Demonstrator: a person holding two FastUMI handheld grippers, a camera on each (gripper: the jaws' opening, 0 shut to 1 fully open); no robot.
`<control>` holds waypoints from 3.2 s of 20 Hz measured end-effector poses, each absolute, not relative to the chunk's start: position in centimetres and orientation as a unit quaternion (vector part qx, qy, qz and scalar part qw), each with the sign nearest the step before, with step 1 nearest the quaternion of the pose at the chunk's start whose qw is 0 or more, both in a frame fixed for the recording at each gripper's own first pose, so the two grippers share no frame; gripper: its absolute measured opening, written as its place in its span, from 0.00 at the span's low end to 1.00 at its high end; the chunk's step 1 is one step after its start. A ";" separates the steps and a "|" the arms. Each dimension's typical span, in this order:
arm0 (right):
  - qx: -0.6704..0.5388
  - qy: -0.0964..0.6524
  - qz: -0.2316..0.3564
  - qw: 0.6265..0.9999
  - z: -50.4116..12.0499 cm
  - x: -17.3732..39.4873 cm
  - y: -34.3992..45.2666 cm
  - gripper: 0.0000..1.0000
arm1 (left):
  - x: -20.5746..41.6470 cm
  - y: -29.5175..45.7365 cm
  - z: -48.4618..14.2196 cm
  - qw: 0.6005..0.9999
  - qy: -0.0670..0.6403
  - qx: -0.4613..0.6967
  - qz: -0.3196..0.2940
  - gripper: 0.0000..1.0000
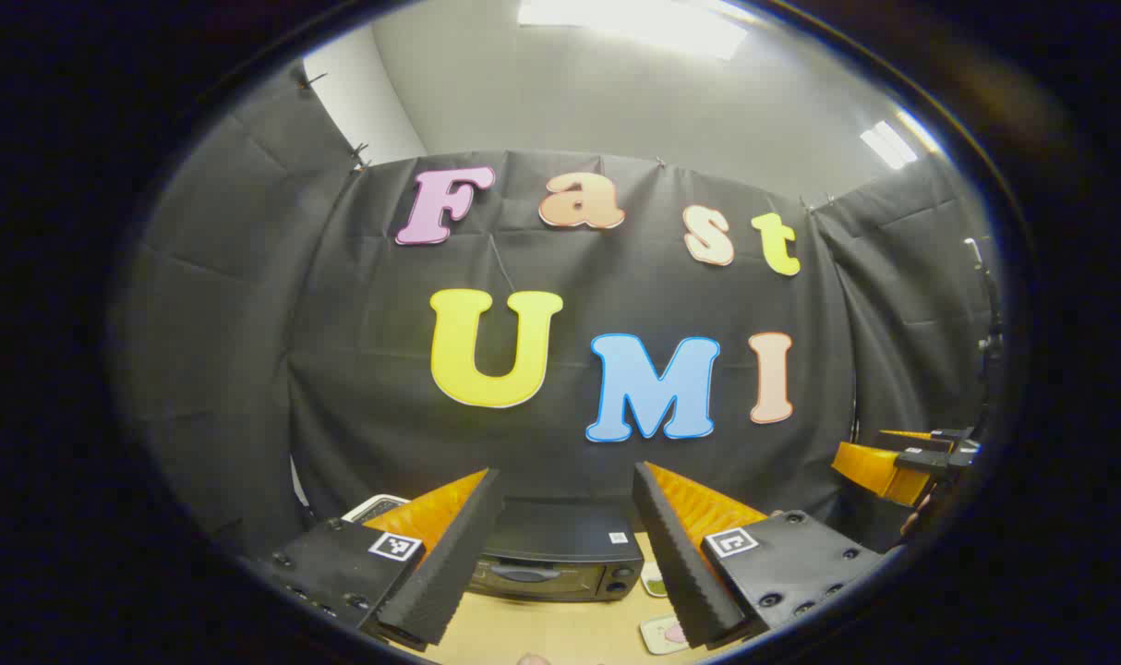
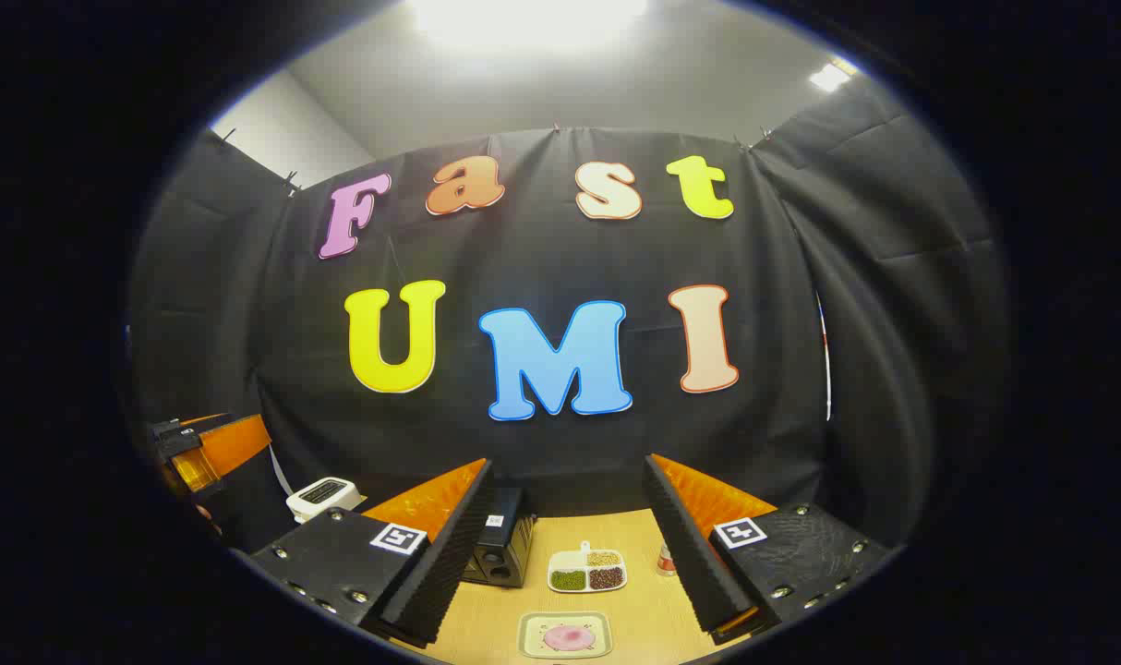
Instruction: Open the electric oven with the left hand, put the food in, and close the electric oven.
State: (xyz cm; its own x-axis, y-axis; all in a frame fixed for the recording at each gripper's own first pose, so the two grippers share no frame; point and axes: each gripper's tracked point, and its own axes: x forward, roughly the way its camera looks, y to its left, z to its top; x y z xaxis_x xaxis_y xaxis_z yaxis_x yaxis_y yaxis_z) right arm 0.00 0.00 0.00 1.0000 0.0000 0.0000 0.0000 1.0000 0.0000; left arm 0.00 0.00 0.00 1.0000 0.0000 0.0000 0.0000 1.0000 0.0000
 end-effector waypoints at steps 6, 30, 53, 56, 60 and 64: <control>-0.003 0.006 0.000 1.000 -0.8 0.5 -0.3 0.98 | 0.4 -0.1 -0.8 1.000 0.003 0.000 -0.002 0.98; -0.005 0.052 -0.059 0.997 -5.3 1.4 -3.2 0.98 | 13.3 4.7 -20.0 0.984 0.178 -0.019 -0.021 0.98; -0.006 0.098 -0.095 0.991 -8.5 1.4 -4.1 0.97 | 20.6 6.2 -33.3 0.957 0.287 0.045 -0.006 0.94; -0.008 0.093 -0.086 0.992 -8.2 1.2 -3.8 0.98 | 19.5 6.0 -33.5 0.955 0.292 0.045 -0.003 0.94; -0.004 0.093 -0.081 0.992 -8.2 0.8 -3.8 0.98 | 17.1 5.9 -33.8 0.954 0.294 0.054 -0.003 0.94; 0.000 0.094 -0.074 0.993 -8.0 0.5 -3.6 0.98 | 14.6 5.8 -34.7 0.951 0.303 0.065 0.000 0.96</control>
State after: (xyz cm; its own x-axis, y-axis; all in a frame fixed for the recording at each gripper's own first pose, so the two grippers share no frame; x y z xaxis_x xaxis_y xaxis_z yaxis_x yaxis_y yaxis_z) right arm 0.47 -3.63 -8.03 0.9713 -0.1462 -0.1876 0.1462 0.9892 -0.0139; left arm 14.61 5.82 -34.70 0.8168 0.0403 -0.5755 0.0385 0.9915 0.1240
